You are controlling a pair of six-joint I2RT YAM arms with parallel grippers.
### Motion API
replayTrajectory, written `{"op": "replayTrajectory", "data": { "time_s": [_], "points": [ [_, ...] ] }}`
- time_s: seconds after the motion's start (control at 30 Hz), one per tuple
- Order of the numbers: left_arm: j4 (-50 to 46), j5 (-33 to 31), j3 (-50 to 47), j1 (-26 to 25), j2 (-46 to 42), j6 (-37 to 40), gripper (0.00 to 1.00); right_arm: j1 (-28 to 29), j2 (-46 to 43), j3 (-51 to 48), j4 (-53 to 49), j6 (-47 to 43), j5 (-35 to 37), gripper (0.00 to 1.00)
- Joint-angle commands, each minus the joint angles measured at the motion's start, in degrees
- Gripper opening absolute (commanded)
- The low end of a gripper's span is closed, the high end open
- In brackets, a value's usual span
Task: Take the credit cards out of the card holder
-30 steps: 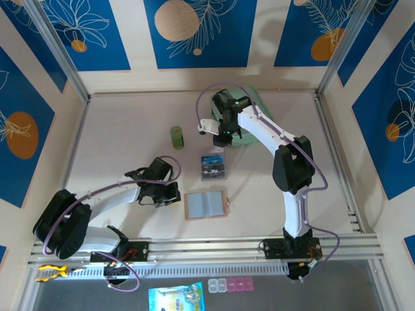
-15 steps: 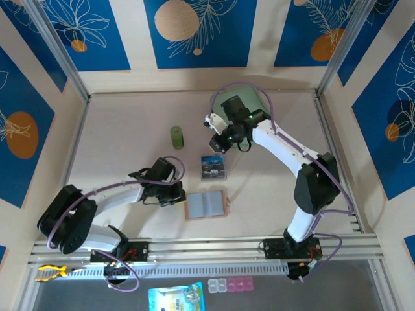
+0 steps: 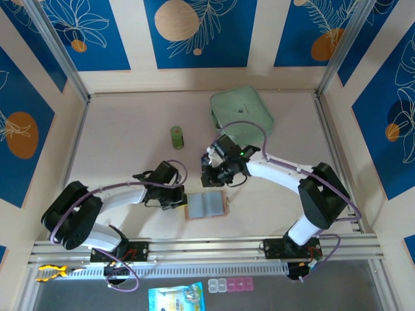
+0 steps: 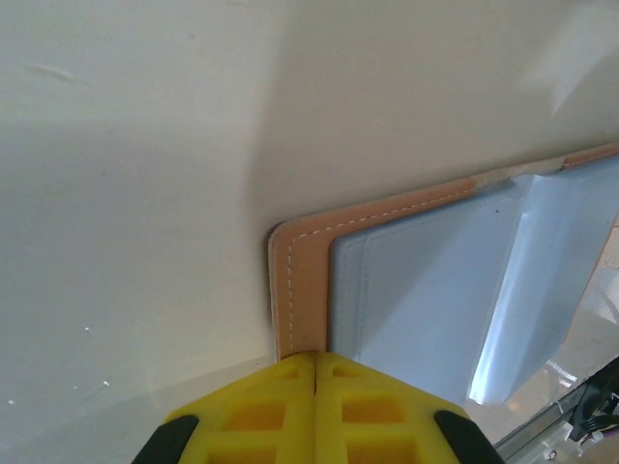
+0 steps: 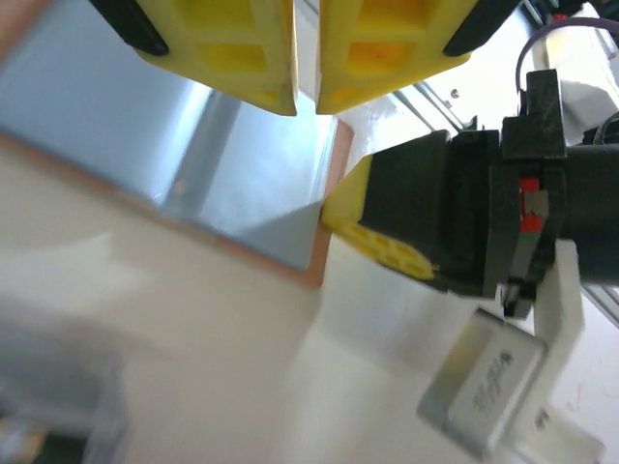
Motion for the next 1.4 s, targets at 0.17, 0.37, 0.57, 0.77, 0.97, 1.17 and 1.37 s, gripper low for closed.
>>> {"op": "replayTrajectory", "data": {
  "time_s": [0.17, 0.37, 0.57, 0.77, 0.97, 1.17, 1.37],
  "points": [
    [-0.53, -0.7, -1.21, -0.48, 1.12, -0.43, 0.0, 6.3, 4.0, -1.76, 3.77, 10.46, 0.76, 0.24],
    [-0.93, -0.96, -1.29, -0.46, 0.95, -0.3, 0.0, 8.67, 8.81, 0.11, 5.15, 11.71, 0.7, 0.23],
    [-1.25, -1.18, -1.31, -0.48, 1.13, -0.13, 0.0, 9.55, 12.54, 0.44, 6.17, 12.37, 0.13, 0.23],
    [-1.79, -1.5, -1.21, -0.47, 1.3, 0.23, 0.0, 9.57, 12.6, 0.17, 1.68, 12.29, 4.41, 0.23],
    [-1.95, -1.66, -0.96, -0.47, 1.49, 0.4, 0.0, 9.09, 12.08, 0.61, -1.83, 11.3, 6.5, 0.23],
    [-3.52, -2.3, 0.23, -0.47, 0.84, 0.98, 0.0, 9.01, 10.38, 2.33, -3.42, 10.59, 6.89, 0.23],
    [-10.29, -7.72, 5.48, -0.26, -1.77, 4.56, 0.04, 7.66, 4.89, 2.48, -4.74, 8.52, 10.0, 0.26]
  ]
}}
